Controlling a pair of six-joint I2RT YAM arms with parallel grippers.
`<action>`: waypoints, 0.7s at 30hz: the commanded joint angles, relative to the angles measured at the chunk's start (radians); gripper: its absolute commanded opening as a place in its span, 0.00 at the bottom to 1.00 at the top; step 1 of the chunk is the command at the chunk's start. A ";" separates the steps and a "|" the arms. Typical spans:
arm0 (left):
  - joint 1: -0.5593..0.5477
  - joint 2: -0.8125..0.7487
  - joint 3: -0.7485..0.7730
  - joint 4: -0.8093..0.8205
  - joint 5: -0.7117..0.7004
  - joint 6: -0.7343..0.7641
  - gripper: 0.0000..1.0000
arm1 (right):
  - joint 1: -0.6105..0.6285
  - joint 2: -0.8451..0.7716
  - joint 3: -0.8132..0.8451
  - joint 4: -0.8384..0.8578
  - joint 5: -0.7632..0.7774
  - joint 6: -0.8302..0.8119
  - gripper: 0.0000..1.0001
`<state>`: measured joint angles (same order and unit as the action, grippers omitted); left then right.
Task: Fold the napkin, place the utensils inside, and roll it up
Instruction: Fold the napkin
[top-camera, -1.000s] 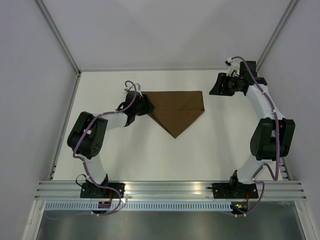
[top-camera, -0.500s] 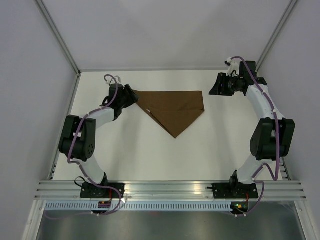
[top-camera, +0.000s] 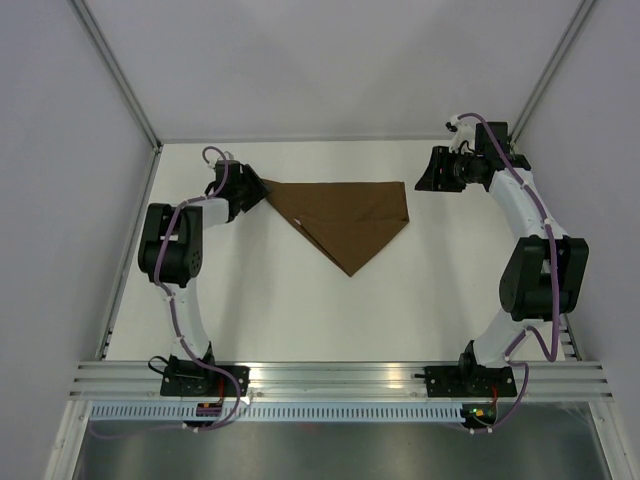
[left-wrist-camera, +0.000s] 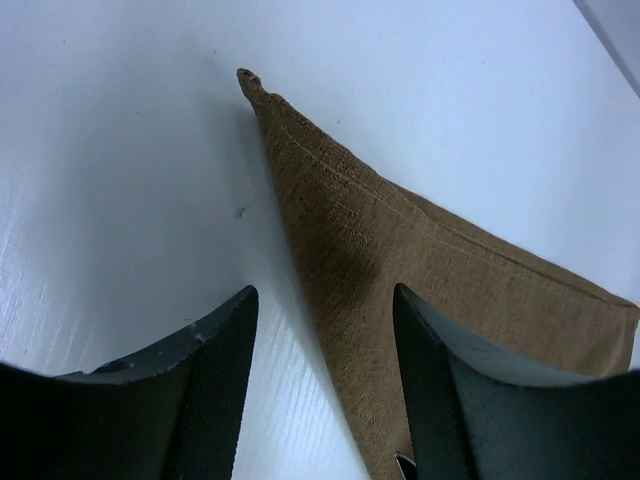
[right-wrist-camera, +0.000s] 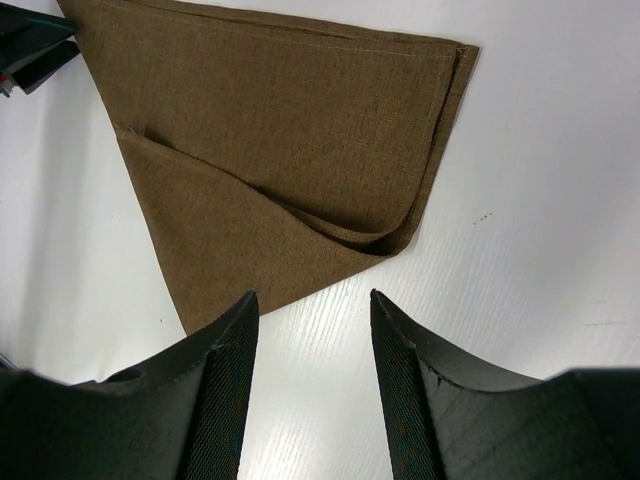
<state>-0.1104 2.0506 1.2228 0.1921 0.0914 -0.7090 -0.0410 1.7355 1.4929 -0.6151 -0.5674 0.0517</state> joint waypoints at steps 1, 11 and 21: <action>0.008 0.051 0.040 -0.005 0.030 -0.087 0.61 | 0.007 -0.004 0.024 -0.005 0.003 0.004 0.54; 0.017 0.111 0.092 -0.025 -0.009 -0.126 0.38 | 0.007 0.004 0.023 0.003 0.004 0.002 0.54; 0.026 0.088 0.075 0.088 0.065 -0.040 0.05 | 0.016 0.016 0.029 -0.006 0.004 -0.006 0.52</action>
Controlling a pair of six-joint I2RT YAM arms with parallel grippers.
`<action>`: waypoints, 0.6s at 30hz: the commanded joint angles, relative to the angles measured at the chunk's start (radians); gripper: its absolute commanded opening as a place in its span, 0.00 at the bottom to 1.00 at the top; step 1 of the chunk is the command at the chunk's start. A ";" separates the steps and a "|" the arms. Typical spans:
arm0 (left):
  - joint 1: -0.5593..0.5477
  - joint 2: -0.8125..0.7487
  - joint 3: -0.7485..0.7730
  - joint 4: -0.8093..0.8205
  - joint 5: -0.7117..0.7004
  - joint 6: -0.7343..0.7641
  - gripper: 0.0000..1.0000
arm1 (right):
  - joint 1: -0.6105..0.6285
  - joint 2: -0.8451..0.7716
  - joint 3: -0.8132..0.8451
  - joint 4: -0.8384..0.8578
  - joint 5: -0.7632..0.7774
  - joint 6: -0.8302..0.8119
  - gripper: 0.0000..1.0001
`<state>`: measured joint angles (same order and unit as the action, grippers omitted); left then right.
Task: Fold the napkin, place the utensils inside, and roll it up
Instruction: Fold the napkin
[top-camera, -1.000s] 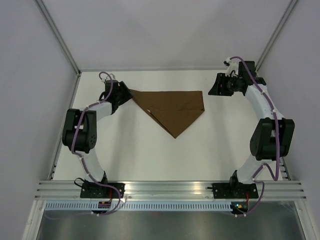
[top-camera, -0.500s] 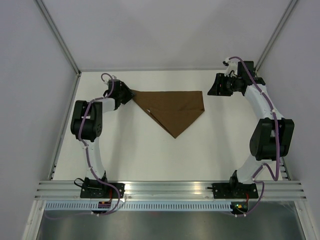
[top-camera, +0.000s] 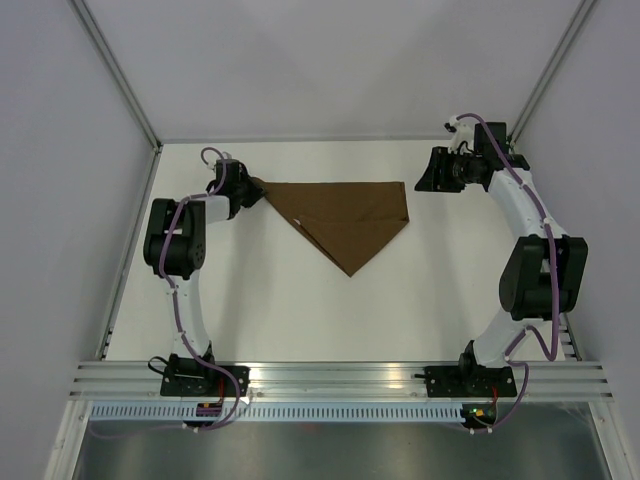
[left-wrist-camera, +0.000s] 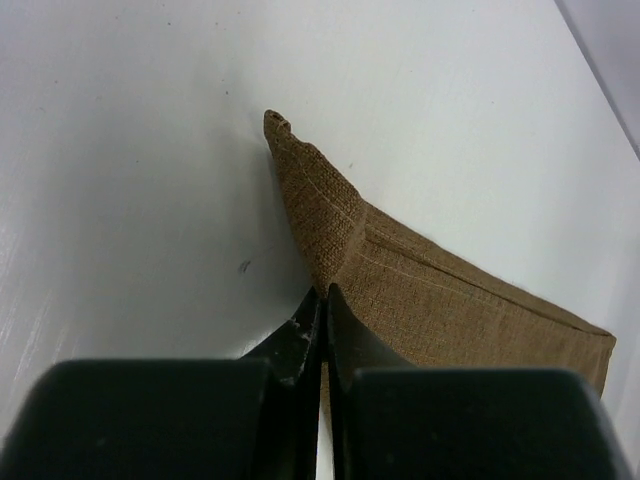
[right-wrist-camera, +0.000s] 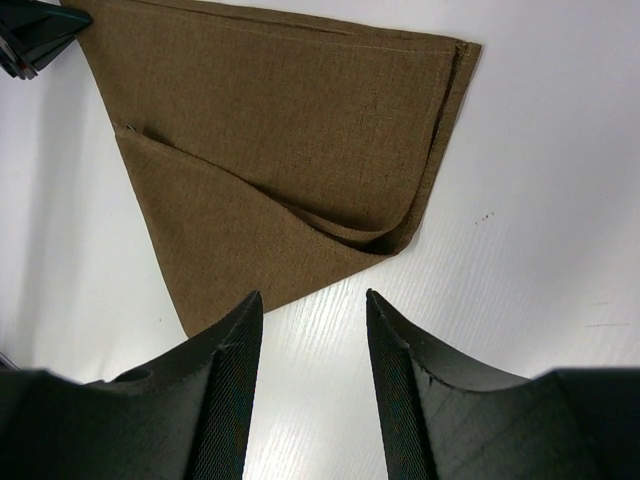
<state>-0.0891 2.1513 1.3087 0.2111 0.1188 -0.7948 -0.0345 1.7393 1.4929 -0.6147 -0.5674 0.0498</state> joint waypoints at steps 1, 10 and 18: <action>0.005 -0.033 -0.020 0.091 0.045 0.060 0.03 | 0.011 0.012 0.027 -0.007 0.004 -0.007 0.52; 0.005 -0.168 -0.149 0.284 0.142 0.163 0.02 | 0.084 0.042 0.061 -0.048 0.046 -0.041 0.51; 0.009 -0.287 -0.259 0.304 0.125 0.200 0.02 | 0.240 0.100 0.113 -0.092 0.112 -0.085 0.51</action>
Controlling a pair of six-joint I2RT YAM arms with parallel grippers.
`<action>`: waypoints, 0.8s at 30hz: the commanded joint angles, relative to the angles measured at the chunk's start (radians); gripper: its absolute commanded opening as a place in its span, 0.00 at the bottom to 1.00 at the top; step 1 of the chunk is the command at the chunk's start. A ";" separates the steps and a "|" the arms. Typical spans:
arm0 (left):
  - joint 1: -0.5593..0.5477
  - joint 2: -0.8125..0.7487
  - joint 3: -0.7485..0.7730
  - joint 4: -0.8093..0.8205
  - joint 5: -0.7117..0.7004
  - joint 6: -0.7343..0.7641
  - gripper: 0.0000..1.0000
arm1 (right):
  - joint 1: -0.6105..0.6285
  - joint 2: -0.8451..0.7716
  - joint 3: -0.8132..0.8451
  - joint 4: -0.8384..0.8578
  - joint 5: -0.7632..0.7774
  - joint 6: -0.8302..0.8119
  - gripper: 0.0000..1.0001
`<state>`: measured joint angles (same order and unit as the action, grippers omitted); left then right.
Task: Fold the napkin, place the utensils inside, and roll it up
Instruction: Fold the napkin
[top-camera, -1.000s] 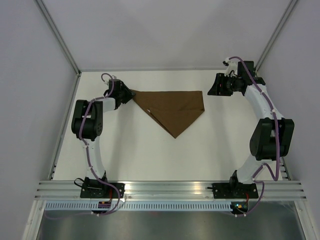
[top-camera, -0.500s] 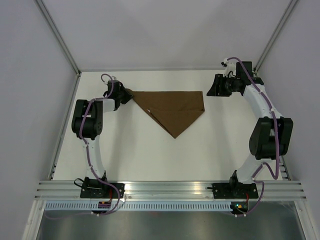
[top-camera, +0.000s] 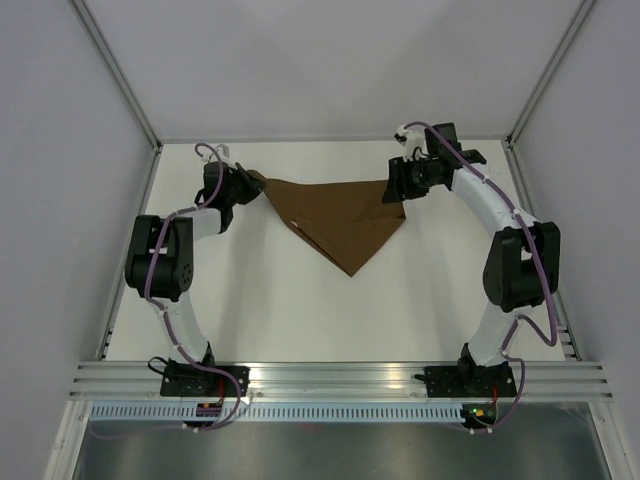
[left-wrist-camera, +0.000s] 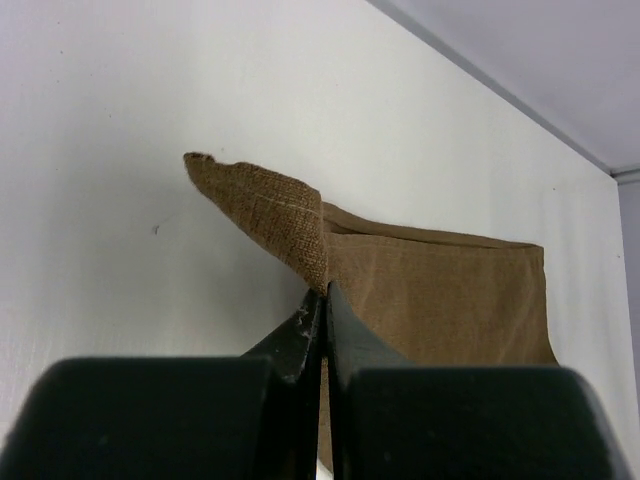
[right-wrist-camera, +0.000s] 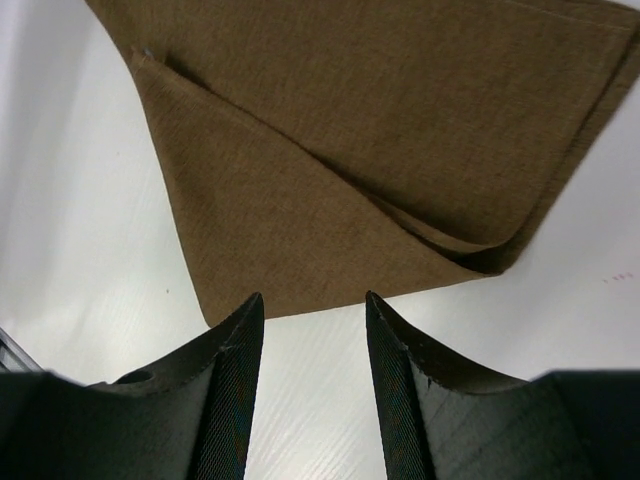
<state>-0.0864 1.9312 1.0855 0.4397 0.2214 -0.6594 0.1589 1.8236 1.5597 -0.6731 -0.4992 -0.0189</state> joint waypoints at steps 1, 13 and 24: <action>0.005 -0.075 -0.045 0.094 0.036 0.076 0.02 | 0.059 0.017 0.048 -0.037 0.047 -0.021 0.51; -0.120 -0.077 0.005 0.072 0.507 0.361 0.03 | 0.091 0.022 0.074 -0.095 0.073 -0.076 0.50; -0.321 -0.083 -0.036 -0.123 0.478 0.631 0.02 | 0.091 -0.052 0.014 -0.102 0.105 -0.104 0.50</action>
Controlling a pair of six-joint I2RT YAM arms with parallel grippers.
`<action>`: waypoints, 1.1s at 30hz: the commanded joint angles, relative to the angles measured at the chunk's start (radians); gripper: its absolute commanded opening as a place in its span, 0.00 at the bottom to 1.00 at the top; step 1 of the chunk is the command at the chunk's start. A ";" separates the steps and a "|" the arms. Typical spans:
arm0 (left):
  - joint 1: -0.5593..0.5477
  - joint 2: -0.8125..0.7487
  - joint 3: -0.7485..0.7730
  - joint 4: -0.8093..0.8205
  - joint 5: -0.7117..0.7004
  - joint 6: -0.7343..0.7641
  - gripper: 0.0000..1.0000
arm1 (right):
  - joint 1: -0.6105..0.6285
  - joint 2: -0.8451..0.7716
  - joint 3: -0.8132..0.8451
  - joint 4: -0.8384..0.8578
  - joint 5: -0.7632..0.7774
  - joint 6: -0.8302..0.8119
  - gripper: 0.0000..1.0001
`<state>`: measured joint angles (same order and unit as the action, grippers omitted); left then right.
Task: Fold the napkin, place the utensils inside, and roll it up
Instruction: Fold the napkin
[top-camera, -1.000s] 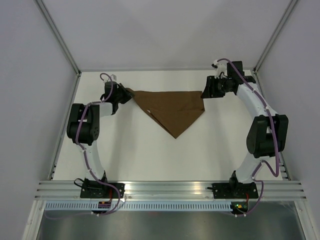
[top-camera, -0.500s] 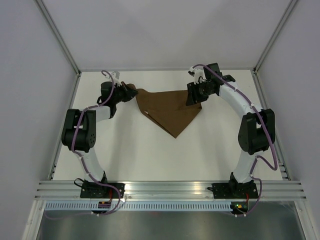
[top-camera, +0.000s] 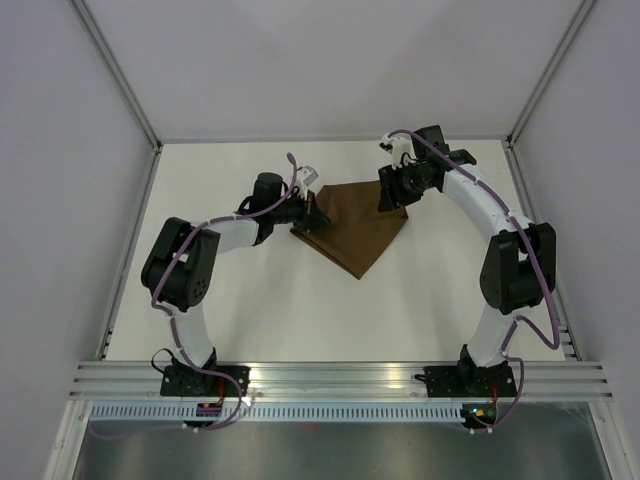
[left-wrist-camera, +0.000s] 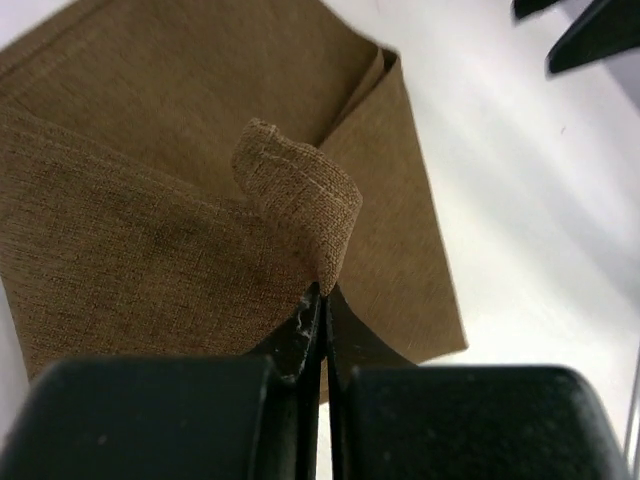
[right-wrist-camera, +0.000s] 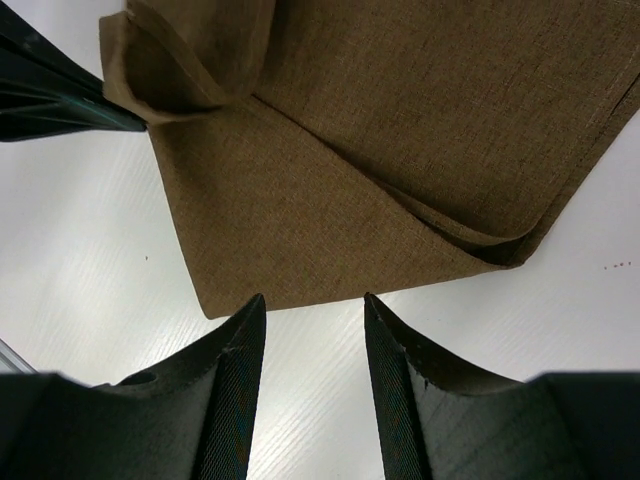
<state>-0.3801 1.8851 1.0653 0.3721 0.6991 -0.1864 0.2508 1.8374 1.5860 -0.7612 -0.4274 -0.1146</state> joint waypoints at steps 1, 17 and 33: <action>-0.040 -0.038 -0.018 -0.074 -0.022 0.174 0.02 | -0.001 -0.072 -0.020 -0.012 0.035 -0.008 0.50; -0.178 -0.092 -0.117 -0.144 -0.243 0.278 0.16 | 0.001 -0.063 -0.064 0.010 0.036 -0.008 0.49; -0.264 -0.109 -0.093 -0.150 -0.262 0.277 0.39 | -0.001 -0.064 -0.093 0.020 0.038 -0.011 0.49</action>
<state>-0.6216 1.8103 0.9550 0.2104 0.4435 0.0460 0.2508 1.7962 1.4944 -0.7551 -0.4107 -0.1287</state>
